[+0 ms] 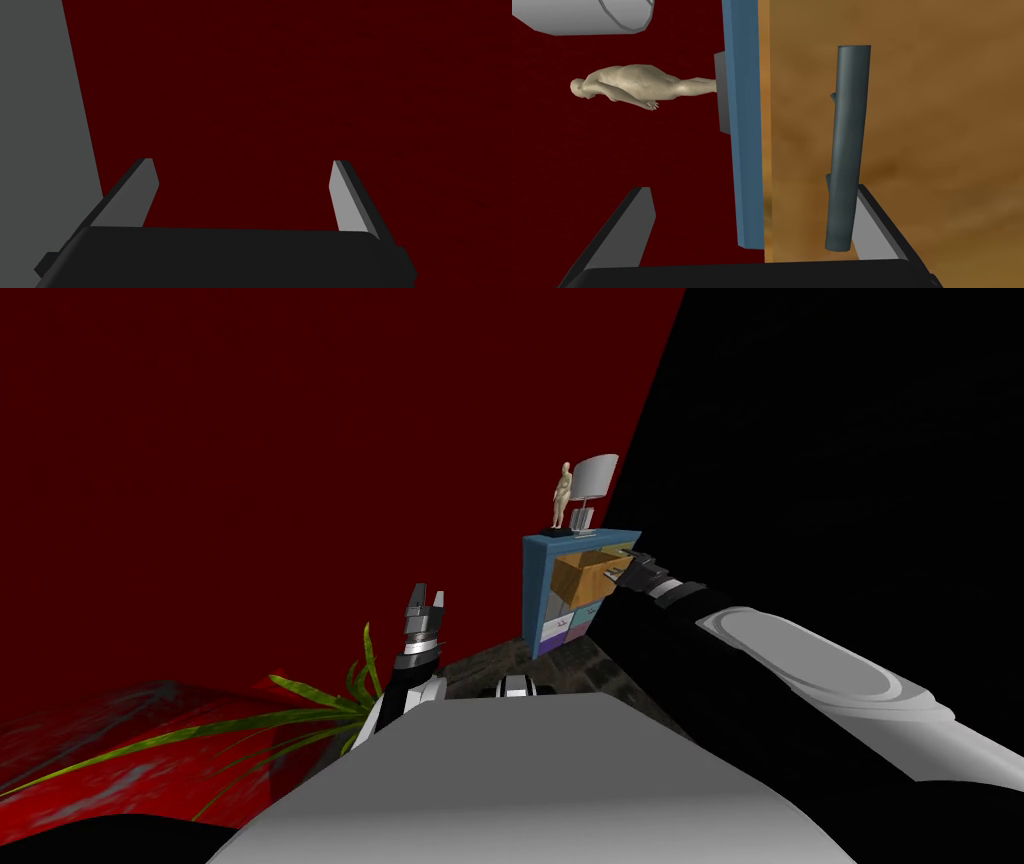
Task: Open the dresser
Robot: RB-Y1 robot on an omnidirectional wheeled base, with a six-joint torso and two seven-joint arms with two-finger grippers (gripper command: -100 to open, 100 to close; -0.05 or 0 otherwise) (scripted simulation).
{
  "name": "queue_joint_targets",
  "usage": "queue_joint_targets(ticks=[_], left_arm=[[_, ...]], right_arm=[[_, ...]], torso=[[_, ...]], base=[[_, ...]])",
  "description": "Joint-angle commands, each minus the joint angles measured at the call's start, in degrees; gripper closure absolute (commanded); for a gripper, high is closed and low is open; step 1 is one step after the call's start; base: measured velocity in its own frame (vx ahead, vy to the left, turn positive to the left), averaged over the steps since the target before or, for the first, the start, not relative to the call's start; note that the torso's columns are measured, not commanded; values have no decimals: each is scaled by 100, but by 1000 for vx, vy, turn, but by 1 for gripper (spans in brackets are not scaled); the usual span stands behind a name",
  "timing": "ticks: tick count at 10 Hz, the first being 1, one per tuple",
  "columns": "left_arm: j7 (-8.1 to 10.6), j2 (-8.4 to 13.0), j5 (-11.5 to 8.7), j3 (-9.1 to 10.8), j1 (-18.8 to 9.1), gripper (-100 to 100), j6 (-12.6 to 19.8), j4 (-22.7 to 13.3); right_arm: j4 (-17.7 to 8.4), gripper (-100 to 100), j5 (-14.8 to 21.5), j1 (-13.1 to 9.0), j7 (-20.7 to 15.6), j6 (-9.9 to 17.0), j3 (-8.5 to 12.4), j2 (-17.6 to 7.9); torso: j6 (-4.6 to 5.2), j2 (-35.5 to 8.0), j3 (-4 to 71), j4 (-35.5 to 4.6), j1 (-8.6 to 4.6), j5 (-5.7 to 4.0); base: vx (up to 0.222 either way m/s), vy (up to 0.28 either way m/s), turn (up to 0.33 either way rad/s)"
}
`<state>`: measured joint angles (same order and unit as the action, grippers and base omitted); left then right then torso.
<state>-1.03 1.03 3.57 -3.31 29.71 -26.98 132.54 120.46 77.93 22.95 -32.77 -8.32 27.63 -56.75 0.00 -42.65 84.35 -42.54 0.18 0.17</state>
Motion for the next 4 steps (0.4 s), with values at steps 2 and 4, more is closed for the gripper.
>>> queue_joint_targets(ticks=[2, 4], left_arm=[[0, 0, 0, 0, 0, 0, 0, 0], [0, 0, 0, 0, 0, 0, 0, 0]], right_arm=[[-15, 0, 2, 15, -2, -11, -14, 4], [-26, 0, 4, 25, -3, -16, -21, 7]], torso=[[-2, 20, 13, 11, 1, -3], [-2, 28, 17, 17, -4, -8]], base=[[0, 0, 0], [0, 0, 0]])
